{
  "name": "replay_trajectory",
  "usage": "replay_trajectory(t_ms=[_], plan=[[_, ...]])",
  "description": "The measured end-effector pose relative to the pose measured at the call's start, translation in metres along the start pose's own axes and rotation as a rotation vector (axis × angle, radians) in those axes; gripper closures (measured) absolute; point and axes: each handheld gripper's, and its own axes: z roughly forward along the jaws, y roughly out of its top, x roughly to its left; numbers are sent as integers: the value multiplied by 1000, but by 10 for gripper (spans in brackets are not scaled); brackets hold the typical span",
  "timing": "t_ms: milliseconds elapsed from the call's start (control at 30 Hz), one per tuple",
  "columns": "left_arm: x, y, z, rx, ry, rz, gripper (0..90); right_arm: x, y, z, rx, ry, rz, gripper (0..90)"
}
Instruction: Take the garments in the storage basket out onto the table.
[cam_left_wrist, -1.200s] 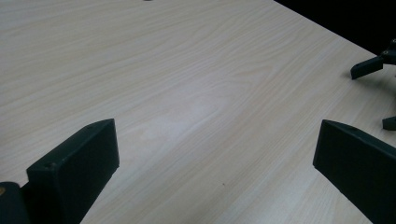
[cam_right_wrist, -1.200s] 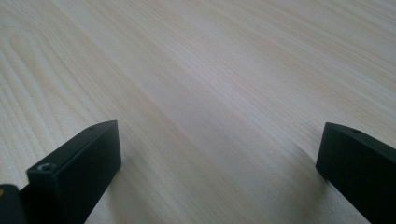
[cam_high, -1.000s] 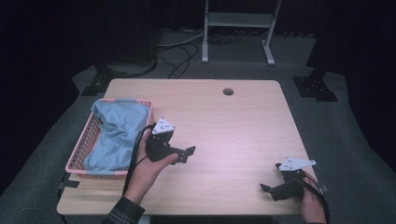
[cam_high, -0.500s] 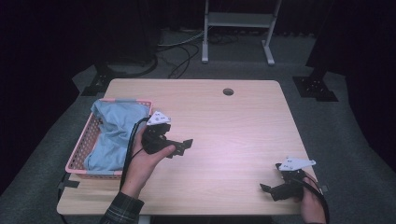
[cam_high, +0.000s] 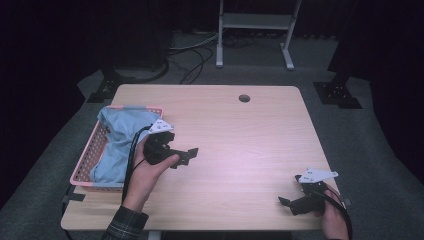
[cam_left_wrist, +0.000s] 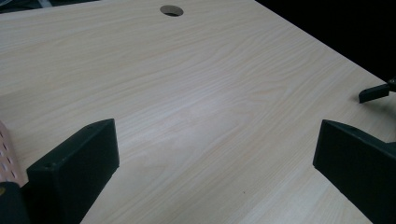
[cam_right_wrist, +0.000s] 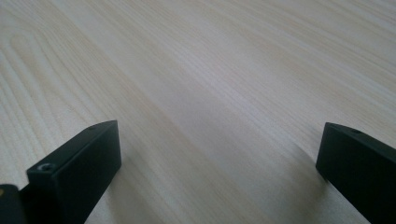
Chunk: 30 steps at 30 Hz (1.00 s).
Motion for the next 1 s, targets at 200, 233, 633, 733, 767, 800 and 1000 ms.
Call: replay_trajectory(t_ms=[200,233,633,733,767,800,1000], plan=[[5,0,-5,-10,18,-2,0,0,0,0,0,0,1,0],[6,0,-6,-12,23,-3,0,0,0,0,-1,0,1,0],[24,-3,-24,-43,83,-39,0,0,0,0,0,0,-1,0],[27,-3,-26,-46,92,-40,0,0,0,0,0,0,-1,0],[30,-3,-29,-49,99,-47,0,0,0,0,0,0,-1,0],[32,-3,-30,-52,103,-51,0,0,0,0,0,0,-1,0],[38,-4,-38,-66,122,-61,0,0,0,0,0,0,-2,0]])
